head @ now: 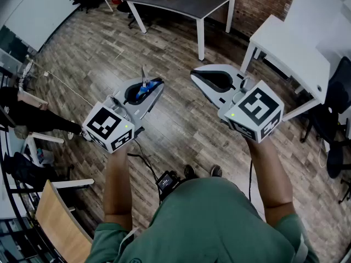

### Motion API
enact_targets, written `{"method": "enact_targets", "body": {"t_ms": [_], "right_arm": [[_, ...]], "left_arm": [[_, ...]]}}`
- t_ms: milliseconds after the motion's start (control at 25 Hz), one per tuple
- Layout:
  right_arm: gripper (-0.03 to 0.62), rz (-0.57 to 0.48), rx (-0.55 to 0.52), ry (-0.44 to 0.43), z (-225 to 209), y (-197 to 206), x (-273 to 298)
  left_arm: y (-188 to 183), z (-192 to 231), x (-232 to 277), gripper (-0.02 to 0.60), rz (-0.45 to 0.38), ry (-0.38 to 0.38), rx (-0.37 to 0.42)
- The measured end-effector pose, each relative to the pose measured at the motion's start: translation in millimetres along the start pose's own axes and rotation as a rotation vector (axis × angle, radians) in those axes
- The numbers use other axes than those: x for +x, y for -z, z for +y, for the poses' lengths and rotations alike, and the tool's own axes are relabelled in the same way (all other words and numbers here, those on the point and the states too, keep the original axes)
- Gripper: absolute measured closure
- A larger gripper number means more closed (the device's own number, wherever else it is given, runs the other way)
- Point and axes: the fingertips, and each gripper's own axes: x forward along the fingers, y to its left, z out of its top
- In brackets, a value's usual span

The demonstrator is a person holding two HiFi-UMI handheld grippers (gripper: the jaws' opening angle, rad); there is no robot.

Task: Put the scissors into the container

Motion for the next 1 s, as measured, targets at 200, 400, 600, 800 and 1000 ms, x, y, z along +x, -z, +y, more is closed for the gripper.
{"method": "enact_targets", "body": {"t_ms": [200,400,600,800,1000], "right_arm": [[0.588,0.025,0.019,0.028,-6.3,0.4,7.9],[0.588,0.033,0.038,0.033,-13.8,6.4,13.9],[0.588,0.036,0.058,0.054,-20.5,11.2,25.6],[0.588,0.039,0.056,0.066,-24.0,11.4,41.3],[0.588,0.061,0.049,0.103,-33.2,11.5,52.6]], "left_arm": [[5.1,7.9,3.5,0.552,0.000,0.010,0.001],[9.7,16.4,8.4,0.552,0.001,0.022,-0.010],[18.1,27.5,10.5,0.552,-0.003,0.036,-0.018],[23.3,43.8,8.7,0.552,-0.019,0.053,-0.019],[27.3,60.1,13.5,0.552,-0.047,0.082,-0.025]]}}
